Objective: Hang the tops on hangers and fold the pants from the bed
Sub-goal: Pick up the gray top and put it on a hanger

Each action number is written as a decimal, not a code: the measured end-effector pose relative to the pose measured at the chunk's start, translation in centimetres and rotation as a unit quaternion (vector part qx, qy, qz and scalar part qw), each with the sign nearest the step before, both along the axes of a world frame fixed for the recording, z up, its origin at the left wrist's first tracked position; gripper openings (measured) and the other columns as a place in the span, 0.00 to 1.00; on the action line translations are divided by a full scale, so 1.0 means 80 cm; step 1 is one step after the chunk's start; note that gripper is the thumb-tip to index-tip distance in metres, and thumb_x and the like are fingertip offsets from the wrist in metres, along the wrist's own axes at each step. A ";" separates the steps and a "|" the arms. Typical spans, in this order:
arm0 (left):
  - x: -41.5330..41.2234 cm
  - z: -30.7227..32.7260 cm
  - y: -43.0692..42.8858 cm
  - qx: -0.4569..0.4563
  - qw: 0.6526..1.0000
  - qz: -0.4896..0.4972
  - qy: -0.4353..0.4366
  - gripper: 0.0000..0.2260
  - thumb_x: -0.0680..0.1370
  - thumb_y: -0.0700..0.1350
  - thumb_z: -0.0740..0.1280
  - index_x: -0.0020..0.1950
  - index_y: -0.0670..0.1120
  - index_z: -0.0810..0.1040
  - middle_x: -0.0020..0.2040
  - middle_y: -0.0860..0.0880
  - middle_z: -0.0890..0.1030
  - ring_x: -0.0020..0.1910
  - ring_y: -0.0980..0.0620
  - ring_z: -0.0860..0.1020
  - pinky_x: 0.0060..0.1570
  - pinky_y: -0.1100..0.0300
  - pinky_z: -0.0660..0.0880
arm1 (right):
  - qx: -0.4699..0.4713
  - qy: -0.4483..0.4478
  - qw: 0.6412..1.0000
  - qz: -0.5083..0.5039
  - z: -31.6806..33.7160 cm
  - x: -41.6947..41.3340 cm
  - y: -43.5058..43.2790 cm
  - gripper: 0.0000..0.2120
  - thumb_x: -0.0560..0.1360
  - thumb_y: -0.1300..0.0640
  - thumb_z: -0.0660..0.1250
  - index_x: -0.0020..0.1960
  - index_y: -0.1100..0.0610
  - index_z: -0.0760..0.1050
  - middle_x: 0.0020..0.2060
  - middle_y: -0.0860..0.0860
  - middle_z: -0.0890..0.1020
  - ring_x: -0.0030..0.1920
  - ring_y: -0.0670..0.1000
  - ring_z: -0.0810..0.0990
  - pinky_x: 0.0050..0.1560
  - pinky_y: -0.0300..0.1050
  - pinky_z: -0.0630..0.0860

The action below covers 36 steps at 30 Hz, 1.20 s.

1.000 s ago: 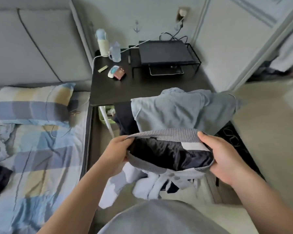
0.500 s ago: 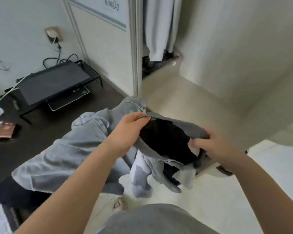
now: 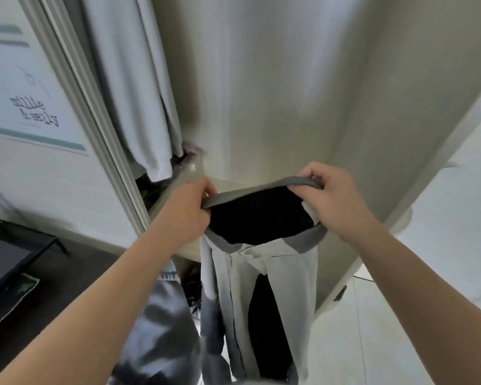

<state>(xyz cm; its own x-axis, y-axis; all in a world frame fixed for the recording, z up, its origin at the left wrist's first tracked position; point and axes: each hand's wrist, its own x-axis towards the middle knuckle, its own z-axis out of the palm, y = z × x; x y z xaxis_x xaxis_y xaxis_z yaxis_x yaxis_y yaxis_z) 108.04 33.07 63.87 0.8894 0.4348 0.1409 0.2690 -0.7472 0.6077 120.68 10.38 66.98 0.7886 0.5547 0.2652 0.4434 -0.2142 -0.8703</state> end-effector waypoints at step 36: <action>0.260 0.651 0.078 0.154 0.926 0.020 -0.343 0.19 0.82 0.46 0.61 0.33 0.41 0.69 0.27 0.41 0.72 0.25 0.44 0.73 0.26 0.58 0.68 | -0.225 -0.571 0.652 -0.445 0.634 0.164 0.113 0.14 0.75 0.60 0.62 0.60 0.54 0.73 0.58 0.56 0.76 0.61 0.60 0.72 0.56 0.53 0.64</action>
<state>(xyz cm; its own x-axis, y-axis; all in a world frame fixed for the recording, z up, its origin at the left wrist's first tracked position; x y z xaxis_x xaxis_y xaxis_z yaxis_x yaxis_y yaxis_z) 128.85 39.34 115.94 0.5281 0.3112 0.7901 -0.0700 -0.9113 0.4057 133.80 19.40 117.72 0.2823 0.2359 0.9299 0.2738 -0.9488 0.1576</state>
